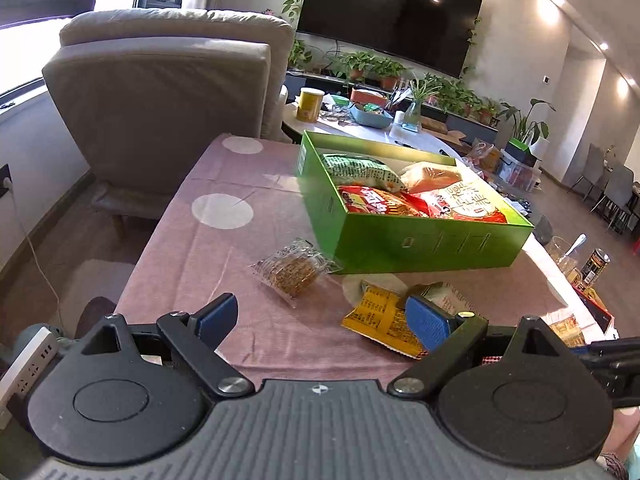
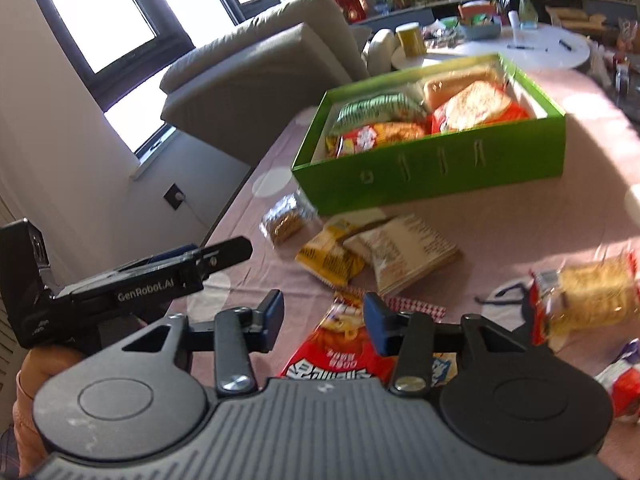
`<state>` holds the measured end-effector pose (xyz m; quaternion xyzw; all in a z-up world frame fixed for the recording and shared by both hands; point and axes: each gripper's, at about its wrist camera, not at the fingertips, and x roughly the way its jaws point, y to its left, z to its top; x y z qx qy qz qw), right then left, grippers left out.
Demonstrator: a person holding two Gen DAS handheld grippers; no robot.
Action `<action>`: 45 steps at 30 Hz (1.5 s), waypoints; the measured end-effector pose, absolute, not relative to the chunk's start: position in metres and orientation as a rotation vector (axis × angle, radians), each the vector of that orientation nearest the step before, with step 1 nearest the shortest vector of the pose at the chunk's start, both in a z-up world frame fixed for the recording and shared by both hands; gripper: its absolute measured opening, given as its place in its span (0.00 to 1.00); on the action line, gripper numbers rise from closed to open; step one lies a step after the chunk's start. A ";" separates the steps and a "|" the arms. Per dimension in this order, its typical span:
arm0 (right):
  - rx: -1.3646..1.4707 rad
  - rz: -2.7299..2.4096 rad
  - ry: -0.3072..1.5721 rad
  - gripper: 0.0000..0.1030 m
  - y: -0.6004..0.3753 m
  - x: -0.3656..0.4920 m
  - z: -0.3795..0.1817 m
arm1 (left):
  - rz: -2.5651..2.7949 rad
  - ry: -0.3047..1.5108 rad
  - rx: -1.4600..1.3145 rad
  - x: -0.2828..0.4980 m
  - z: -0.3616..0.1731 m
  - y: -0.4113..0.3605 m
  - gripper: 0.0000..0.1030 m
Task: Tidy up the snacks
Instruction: 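Grasp the red cartoon-face chip bag with the right gripper and lift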
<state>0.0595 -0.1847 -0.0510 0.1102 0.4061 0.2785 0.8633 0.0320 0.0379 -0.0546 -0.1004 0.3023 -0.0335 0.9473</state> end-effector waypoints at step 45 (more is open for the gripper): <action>0.201 0.462 0.991 0.66 -0.178 0.089 -0.086 | -0.471 0.787 -0.071 0.022 -0.093 -0.026 0.59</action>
